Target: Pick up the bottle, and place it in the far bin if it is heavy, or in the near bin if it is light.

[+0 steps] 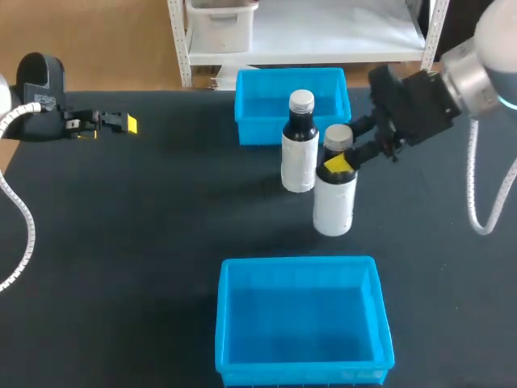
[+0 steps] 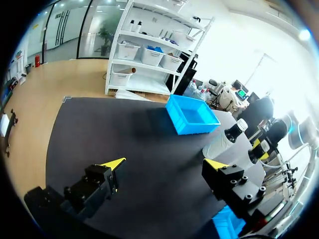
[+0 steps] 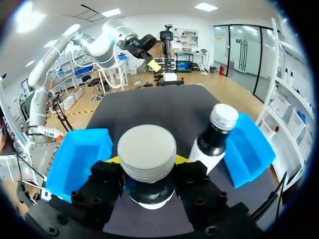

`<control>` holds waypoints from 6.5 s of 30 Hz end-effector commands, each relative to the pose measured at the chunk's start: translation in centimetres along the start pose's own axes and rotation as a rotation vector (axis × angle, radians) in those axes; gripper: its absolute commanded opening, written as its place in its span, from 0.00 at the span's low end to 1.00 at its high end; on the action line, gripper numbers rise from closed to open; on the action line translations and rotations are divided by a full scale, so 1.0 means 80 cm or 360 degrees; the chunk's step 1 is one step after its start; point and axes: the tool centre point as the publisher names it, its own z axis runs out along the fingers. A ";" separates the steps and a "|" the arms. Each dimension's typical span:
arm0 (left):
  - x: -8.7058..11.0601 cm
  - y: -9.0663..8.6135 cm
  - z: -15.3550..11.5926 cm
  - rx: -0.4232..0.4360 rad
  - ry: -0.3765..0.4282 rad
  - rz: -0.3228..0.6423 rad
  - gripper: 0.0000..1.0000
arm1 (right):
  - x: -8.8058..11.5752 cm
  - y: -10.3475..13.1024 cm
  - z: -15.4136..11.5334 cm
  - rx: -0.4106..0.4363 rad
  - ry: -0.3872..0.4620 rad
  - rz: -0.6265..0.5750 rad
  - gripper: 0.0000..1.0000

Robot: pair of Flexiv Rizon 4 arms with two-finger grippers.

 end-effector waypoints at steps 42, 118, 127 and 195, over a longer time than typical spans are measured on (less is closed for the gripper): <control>0.000 0.000 0.000 0.0000 0.0000 0.0000 1.00 | -0.092 0.101 -0.125 -0.0031 -0.0047 -0.0107 0.42; 0.000 0.000 0.000 0.0000 0.0000 0.0000 1.00 | -0.043 0.227 0.131 -0.0761 0.0018 -0.0560 0.71; 0.000 0.000 0.000 0.0000 0.0000 0.0000 1.00 | -0.038 0.218 0.118 -0.0748 0.0051 -0.0522 1.00; 0.000 0.000 0.000 0.0000 0.0000 0.0000 1.00 | -0.021 -0.132 0.038 -0.0146 -0.0094 -0.0106 1.00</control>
